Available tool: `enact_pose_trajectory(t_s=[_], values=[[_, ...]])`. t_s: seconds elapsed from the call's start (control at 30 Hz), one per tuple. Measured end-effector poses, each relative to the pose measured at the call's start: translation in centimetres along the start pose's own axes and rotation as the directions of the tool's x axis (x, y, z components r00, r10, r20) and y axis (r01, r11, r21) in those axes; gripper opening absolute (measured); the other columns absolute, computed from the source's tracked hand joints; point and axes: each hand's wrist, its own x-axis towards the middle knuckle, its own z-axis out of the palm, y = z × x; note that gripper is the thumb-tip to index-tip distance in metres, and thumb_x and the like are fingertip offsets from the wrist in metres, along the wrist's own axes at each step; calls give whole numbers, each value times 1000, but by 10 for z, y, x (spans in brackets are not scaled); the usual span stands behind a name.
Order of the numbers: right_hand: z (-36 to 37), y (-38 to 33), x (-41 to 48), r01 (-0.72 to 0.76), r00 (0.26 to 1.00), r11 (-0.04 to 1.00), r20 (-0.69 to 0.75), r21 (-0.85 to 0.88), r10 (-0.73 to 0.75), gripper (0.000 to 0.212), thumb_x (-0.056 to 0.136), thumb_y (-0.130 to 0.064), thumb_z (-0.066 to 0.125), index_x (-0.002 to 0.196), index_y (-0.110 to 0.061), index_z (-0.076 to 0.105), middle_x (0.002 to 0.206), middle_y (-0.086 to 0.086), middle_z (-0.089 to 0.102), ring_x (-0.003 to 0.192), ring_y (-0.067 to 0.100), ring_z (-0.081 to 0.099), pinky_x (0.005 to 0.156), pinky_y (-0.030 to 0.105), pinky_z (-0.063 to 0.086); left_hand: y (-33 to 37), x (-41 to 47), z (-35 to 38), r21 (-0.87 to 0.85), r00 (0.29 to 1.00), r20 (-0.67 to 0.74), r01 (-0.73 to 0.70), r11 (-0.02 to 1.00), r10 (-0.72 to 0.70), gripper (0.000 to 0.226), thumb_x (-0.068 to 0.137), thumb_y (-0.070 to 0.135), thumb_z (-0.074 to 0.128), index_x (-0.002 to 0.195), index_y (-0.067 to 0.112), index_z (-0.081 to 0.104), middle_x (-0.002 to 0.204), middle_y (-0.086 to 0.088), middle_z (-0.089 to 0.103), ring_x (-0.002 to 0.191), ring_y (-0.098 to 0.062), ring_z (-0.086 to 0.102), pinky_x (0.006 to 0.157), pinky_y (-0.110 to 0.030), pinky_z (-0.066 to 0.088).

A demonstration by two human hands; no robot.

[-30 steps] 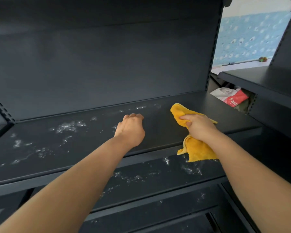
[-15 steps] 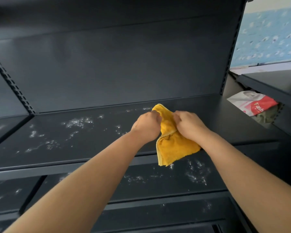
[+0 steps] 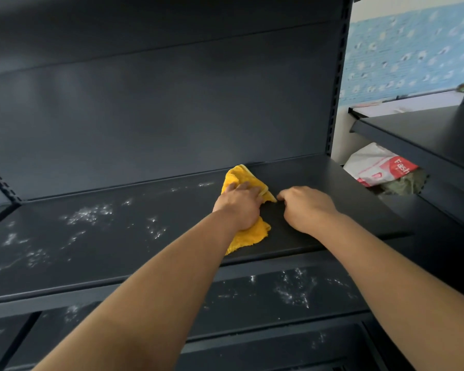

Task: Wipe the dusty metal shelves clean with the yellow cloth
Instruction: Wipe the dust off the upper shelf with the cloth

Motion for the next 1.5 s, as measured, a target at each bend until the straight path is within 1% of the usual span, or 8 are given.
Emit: enact_pose_trajectory(t_s=[0.13,0.33,0.43,0.77,0.93,1.03,1.27,1.5], values=[[5,-16,9,45,999,999,-21,16,-45,38,95,-12,44,129,-23,54,127,3,55,109,24,57,73,33,45,-24,24,10,-29,998,-43,51,998,-52,46,104,36,23,149,30,30,158,0,23,146,-23,15,119,-41,15],[10,-51,16,83,996,996,-25,33,-82,49,96,-9,44,141,-28,45,140,1,48,122,23,52,88,37,48,-80,25,16,-111,974,-40,216,970,-221,46,103,37,24,149,32,31,159,4,21,147,-21,14,120,-43,10],[14,-75,19,110,994,993,-18,38,-109,48,96,-8,44,140,-27,46,138,1,49,119,23,53,88,37,47,-118,17,17,-151,955,-38,286,946,-295,47,103,38,23,149,32,31,159,4,21,147,-20,14,120,-42,9],[31,-176,28,217,976,975,-24,50,-216,52,93,-3,43,140,-25,46,139,0,49,120,23,52,90,37,46,-224,-19,23,-133,932,-47,352,927,-360,46,103,36,24,148,32,33,156,3,27,146,-21,18,120,-44,9],[40,-207,34,164,986,986,-10,24,-164,43,91,-1,44,128,-20,56,128,3,56,109,24,57,81,34,45,-278,-39,24,-145,913,-50,395,907,-405,46,103,36,25,148,31,33,156,1,28,146,-22,18,120,-44,9],[42,-209,35,112,994,993,-7,43,-112,50,92,-1,42,133,-26,53,130,1,56,111,24,57,78,33,47,-300,-49,23,-148,898,-52,426,893,-437,45,103,35,25,147,30,35,155,-1,29,146,-23,19,120,-44,10],[48,-194,35,130,990,974,26,185,-137,54,96,-2,34,142,-29,45,150,0,41,135,23,40,105,39,42,-279,-79,22,-187,857,-84,487,853,-508,39,102,27,32,135,22,51,145,-9,42,137,-28,33,110,-42,28],[34,-157,3,175,985,966,-50,190,-168,53,91,3,39,133,-24,55,131,6,57,113,27,56,89,39,51,-223,-89,24,-115,875,-101,463,879,-474,37,100,21,32,129,13,54,140,-11,47,133,-29,36,111,-35,23]])
